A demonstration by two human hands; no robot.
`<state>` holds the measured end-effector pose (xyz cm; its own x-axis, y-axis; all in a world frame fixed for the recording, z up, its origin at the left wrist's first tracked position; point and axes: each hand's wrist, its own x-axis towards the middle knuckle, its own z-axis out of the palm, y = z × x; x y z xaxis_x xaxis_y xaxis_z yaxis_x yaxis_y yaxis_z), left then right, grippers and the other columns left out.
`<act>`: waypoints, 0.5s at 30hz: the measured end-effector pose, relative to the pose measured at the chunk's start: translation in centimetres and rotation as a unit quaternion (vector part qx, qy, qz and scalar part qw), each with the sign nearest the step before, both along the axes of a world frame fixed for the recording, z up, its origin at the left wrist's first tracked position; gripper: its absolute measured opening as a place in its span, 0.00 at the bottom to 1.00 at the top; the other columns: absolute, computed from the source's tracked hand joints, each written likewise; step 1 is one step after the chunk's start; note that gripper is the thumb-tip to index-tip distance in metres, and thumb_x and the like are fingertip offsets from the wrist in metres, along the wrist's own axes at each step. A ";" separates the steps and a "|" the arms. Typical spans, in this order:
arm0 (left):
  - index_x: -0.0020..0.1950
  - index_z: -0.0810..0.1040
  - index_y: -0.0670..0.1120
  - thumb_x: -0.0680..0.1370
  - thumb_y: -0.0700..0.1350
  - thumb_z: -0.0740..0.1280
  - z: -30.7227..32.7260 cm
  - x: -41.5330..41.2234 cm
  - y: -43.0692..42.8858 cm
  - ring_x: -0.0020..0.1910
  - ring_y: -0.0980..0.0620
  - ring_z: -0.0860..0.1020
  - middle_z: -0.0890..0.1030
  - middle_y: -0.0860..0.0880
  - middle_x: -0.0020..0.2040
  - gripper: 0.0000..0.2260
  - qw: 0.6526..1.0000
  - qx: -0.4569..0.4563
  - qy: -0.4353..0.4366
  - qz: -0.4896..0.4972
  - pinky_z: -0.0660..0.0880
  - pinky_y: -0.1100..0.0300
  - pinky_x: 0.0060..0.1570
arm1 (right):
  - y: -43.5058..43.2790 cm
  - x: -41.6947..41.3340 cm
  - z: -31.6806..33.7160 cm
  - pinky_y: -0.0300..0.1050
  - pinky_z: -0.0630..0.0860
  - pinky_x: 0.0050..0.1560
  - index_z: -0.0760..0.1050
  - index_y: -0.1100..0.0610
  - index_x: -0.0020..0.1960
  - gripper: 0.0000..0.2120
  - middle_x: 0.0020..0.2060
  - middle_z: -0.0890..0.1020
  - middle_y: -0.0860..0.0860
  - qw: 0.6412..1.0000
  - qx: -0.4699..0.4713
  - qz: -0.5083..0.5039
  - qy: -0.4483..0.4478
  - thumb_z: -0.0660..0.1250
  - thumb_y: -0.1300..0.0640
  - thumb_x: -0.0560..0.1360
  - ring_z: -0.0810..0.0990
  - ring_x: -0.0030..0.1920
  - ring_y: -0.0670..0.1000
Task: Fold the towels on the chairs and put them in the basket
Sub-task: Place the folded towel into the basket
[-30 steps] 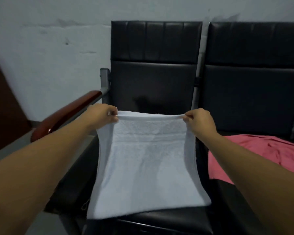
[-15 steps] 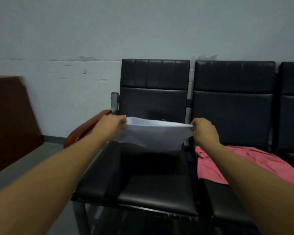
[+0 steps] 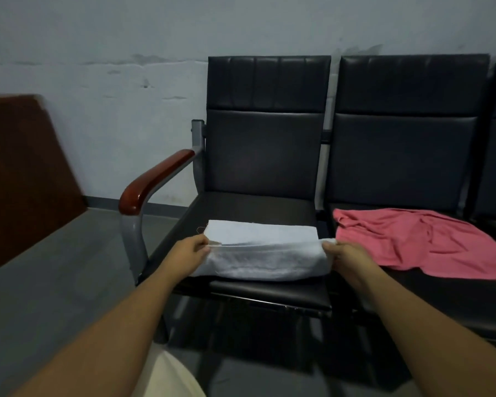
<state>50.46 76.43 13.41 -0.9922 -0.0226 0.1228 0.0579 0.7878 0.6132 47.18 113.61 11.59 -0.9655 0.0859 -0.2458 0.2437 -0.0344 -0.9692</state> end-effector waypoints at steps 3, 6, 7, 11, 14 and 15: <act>0.45 0.78 0.55 0.82 0.46 0.64 0.1 0.2 -0.4 0.44 0.51 0.77 0.79 0.51 0.41 0.08 0.997 0.076 0.000 -0.017 0.72 0.58 0.43 | -0.7 0.0 -0.2 0.51 0.78 0.46 0.78 0.68 0.56 0.10 0.45 0.82 0.63 1.000 0.014 0.003 -0.018 0.68 0.63 0.78 0.81 0.42 0.59; 0.41 0.78 0.61 0.82 0.46 0.65 0.2 0.3 -1.1 0.44 0.51 0.78 0.80 0.51 0.42 0.12 0.991 0.124 -0.027 -0.037 0.74 0.54 0.47 | -0.6 0.8 -0.1 0.44 0.78 0.36 0.78 0.65 0.51 0.05 0.41 0.83 0.60 0.992 0.052 0.056 -0.104 0.67 0.62 0.79 0.81 0.37 0.57; 0.41 0.79 0.59 0.81 0.46 0.65 0.2 0.3 -1.3 0.46 0.49 0.79 0.81 0.50 0.44 0.11 0.990 0.122 -0.051 -0.043 0.74 0.52 0.49 | -0.5 1.1 0.1 0.42 0.77 0.33 0.78 0.63 0.49 0.04 0.37 0.83 0.57 0.984 0.063 0.087 -0.144 0.67 0.62 0.79 0.80 0.35 0.55; 0.45 0.82 0.52 0.80 0.44 0.68 -0.4 0.8 -2.0 0.50 0.48 0.79 0.83 0.49 0.47 0.06 0.983 0.103 -0.144 -0.048 0.73 0.52 0.55 | 0.2 1.5 0.3 0.45 0.76 0.35 0.77 0.61 0.49 0.04 0.35 0.82 0.55 0.965 0.103 0.127 -0.204 0.68 0.60 0.79 0.79 0.36 0.54; 0.50 0.83 0.51 0.79 0.48 0.70 -0.5 0.8 -2.0 0.51 0.50 0.81 0.84 0.49 0.49 0.03 0.986 0.093 -0.136 -0.038 0.76 0.51 0.56 | 0.2 1.1 0.1 0.47 0.78 0.38 0.79 0.63 0.51 0.05 0.39 0.83 0.57 0.980 0.093 0.074 -0.160 0.69 0.62 0.78 0.81 0.38 0.57; 0.50 0.82 0.51 0.79 0.49 0.70 -0.6 0.6 -1.9 0.50 0.51 0.81 0.84 0.49 0.48 0.04 0.989 0.076 -0.122 -0.028 0.77 0.51 0.55 | 0.1 0.9 0.1 0.48 0.78 0.39 0.79 0.64 0.51 0.05 0.40 0.83 0.57 0.986 0.092 0.048 -0.134 0.70 0.62 0.77 0.81 0.39 0.57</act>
